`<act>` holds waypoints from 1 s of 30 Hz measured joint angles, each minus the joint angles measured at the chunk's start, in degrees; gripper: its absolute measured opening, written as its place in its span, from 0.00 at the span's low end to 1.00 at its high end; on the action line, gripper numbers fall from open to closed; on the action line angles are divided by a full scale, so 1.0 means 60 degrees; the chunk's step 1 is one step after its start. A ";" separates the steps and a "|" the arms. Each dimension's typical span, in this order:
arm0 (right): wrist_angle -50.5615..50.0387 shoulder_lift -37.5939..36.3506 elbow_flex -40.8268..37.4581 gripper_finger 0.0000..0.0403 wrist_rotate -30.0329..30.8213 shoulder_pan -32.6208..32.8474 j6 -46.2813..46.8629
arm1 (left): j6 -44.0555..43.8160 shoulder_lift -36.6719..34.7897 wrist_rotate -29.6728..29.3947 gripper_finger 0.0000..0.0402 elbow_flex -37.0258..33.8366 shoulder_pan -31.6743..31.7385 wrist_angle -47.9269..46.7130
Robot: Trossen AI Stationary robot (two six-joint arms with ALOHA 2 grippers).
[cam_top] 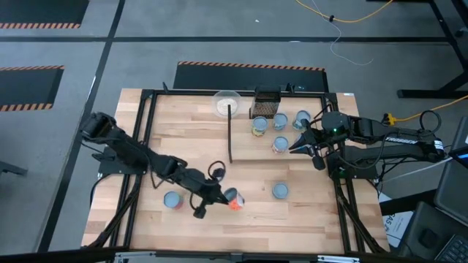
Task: Pick and place cans onto a shelf
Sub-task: Put the canned meatballs on the shelf
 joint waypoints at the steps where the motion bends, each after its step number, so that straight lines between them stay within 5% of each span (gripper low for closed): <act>1: 0.0002 0.0000 0.0000 0.15 0.0000 0.0000 0.0000 | 0.0233 0.0199 0.0038 0.01 0.0167 0.0026 -0.0081; 13: -0.0004 0.0000 0.0000 0.15 -0.0007 -0.0002 0.0000 | 0.1726 0.2088 0.0094 0.01 0.2320 0.0513 -0.3595; 30: -0.0011 0.0000 0.0000 0.15 -0.0005 -0.0001 0.0000 | 0.1683 0.2580 -0.0423 0.03 0.2375 0.0593 -0.4451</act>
